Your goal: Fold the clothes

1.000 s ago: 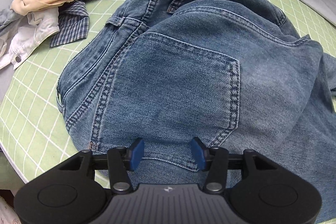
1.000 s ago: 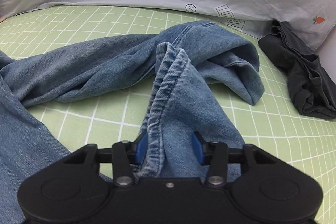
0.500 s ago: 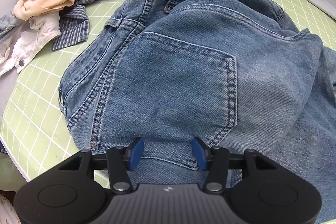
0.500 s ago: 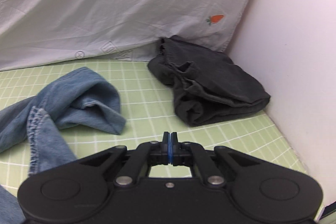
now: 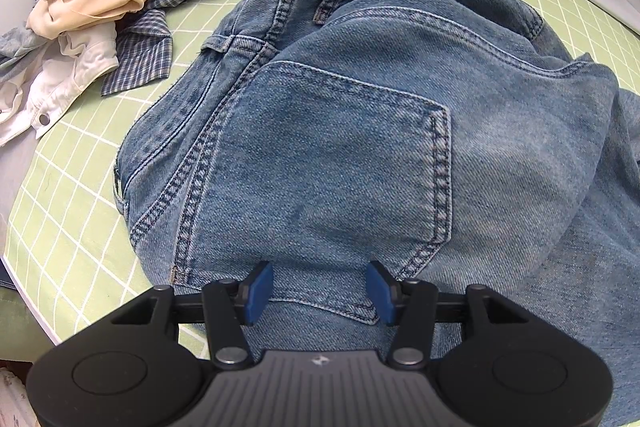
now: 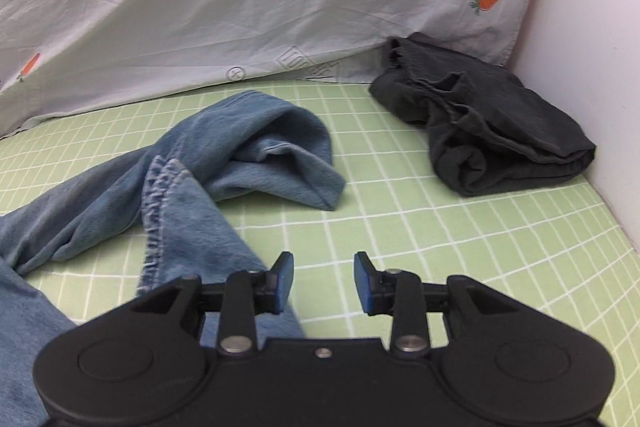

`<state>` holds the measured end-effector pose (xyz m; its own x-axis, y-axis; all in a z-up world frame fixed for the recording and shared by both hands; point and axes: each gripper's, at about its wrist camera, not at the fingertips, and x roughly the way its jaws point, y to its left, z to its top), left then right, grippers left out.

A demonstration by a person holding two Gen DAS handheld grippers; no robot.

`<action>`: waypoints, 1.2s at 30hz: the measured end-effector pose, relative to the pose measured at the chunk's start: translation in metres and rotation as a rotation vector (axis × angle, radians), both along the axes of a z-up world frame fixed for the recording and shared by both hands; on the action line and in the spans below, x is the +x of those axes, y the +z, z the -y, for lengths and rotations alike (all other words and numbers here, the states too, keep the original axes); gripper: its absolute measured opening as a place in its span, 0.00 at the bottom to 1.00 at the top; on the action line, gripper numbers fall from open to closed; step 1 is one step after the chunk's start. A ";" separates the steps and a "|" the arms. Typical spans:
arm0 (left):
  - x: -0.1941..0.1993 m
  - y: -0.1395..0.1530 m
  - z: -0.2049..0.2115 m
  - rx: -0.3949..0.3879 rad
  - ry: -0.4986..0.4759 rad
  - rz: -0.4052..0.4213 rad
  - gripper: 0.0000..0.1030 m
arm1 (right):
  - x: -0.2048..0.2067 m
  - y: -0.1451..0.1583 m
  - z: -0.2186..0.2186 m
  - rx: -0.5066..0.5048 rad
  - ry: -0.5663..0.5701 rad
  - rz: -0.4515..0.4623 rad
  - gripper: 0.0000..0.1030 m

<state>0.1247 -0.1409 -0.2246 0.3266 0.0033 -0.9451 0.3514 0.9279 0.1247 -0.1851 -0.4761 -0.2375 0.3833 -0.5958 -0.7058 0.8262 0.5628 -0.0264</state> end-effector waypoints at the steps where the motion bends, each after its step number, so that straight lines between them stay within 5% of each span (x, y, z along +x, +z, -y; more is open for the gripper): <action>1: 0.000 0.000 -0.001 -0.002 0.001 0.001 0.52 | 0.013 -0.002 -0.005 0.004 0.034 0.007 0.48; 3: 0.000 0.001 -0.002 -0.006 0.003 0.001 0.52 | 0.040 -0.007 -0.011 0.005 0.111 -0.005 0.67; 7: 0.001 0.002 -0.004 -0.014 0.006 0.000 0.52 | 0.077 -0.027 -0.012 0.033 0.160 -0.098 0.73; 8: 0.002 0.002 -0.005 -0.015 0.007 0.000 0.52 | 0.080 -0.031 -0.009 0.047 0.157 -0.112 0.55; 9: 0.002 0.003 -0.005 -0.017 0.009 0.001 0.52 | 0.079 -0.034 -0.006 0.058 0.153 -0.114 0.07; 12: 0.002 0.004 -0.006 -0.018 0.012 0.001 0.53 | 0.052 -0.018 0.005 0.064 0.081 0.006 0.02; 17: 0.002 0.005 -0.006 -0.013 0.018 0.000 0.54 | -0.019 0.035 0.023 -0.146 -0.110 0.063 0.02; 19: 0.002 0.004 -0.007 -0.011 0.021 0.000 0.55 | -0.056 0.043 0.035 -0.148 -0.211 0.127 0.03; 20: 0.002 0.004 -0.007 -0.009 0.023 -0.001 0.55 | -0.076 0.038 0.047 -0.119 -0.287 0.132 0.10; 21: 0.002 0.004 -0.007 -0.007 0.024 -0.001 0.57 | -0.096 0.032 0.059 -0.090 -0.360 0.131 0.29; 23: 0.003 0.004 -0.007 -0.002 0.027 -0.002 0.58 | -0.116 0.014 0.070 -0.039 -0.456 0.040 0.54; 27: 0.003 0.003 -0.007 0.000 0.031 -0.003 0.59 | -0.127 -0.002 0.054 0.015 -0.483 0.038 0.58; 29: 0.002 0.002 -0.005 0.008 0.029 -0.001 0.59 | -0.116 -0.007 0.040 0.026 -0.458 0.054 0.79; 32: 0.002 0.000 -0.003 0.018 0.024 0.001 0.61 | -0.086 -0.016 0.025 0.037 -0.343 0.062 0.79; 36: 0.001 -0.004 -0.001 0.016 0.024 0.000 0.61 | -0.043 -0.035 0.018 0.039 -0.291 -0.056 0.76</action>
